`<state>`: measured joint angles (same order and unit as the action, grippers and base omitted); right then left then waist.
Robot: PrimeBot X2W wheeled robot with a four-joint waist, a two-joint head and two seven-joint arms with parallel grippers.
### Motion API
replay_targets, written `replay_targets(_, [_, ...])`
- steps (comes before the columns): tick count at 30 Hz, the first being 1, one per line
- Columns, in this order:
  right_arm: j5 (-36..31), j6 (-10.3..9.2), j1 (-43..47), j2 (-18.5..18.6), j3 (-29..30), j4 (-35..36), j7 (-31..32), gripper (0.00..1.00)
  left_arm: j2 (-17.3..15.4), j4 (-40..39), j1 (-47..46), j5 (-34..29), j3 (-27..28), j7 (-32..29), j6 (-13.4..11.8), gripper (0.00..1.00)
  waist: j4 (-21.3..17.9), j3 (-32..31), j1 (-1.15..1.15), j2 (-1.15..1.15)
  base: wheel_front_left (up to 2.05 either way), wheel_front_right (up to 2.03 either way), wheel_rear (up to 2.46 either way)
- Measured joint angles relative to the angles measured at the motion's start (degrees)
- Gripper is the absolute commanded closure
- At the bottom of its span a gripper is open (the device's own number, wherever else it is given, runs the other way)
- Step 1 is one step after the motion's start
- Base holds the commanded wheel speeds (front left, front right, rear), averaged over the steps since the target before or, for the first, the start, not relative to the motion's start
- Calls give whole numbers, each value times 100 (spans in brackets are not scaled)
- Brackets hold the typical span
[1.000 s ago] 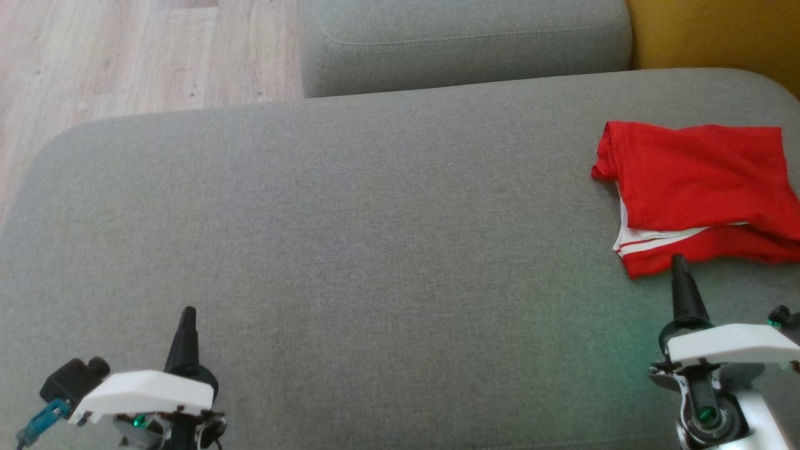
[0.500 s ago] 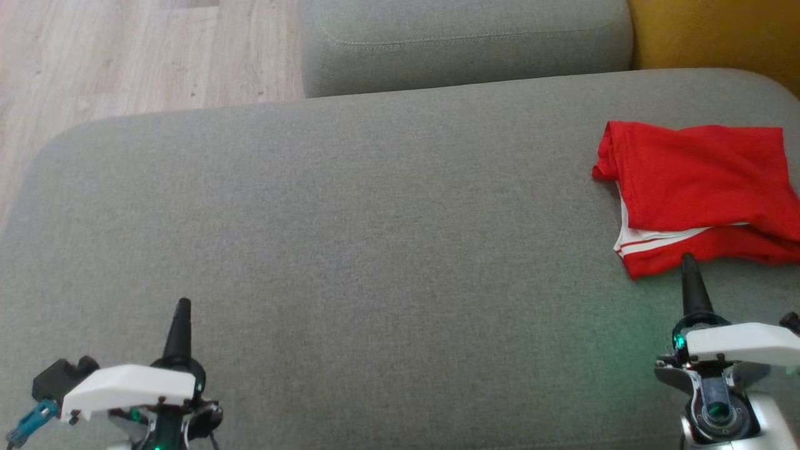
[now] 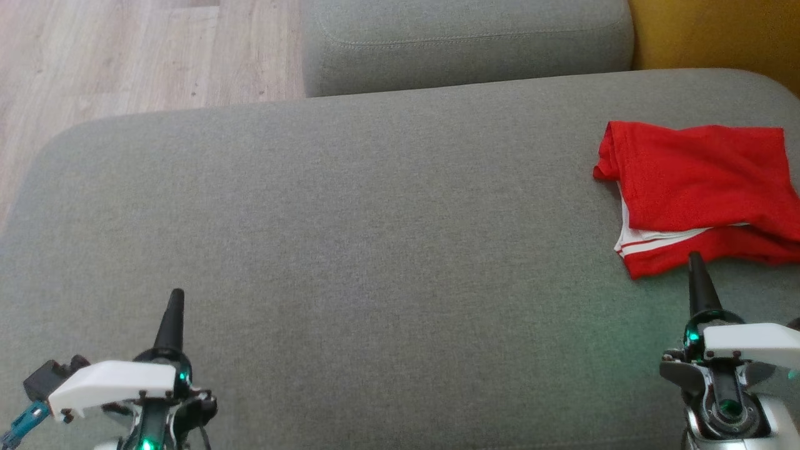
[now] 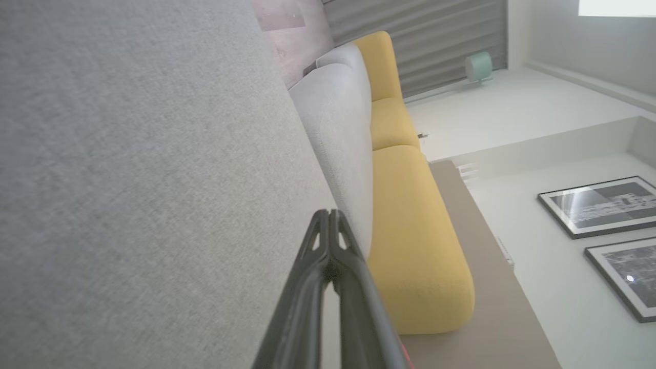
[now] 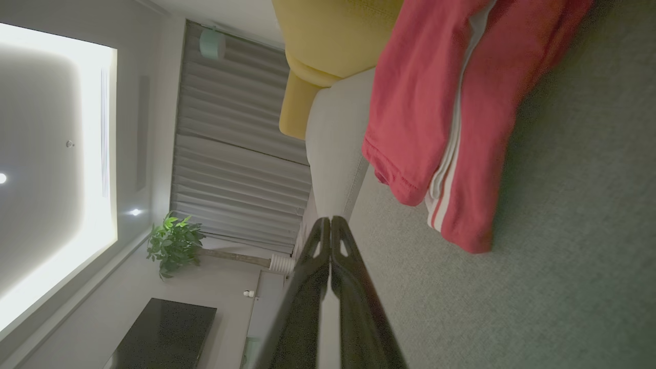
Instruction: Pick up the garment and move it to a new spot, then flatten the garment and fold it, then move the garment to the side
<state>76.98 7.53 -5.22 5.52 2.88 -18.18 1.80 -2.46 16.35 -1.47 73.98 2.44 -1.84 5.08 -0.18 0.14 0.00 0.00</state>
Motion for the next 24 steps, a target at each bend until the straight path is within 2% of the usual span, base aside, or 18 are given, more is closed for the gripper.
replay_targets(24, [1278, 0, 6, -215, 403, 147, 393, 100, 4, -20, -146, 1549, 188, -369, 180, 100, 16, 4, 0, 0, 0, 0, 0])
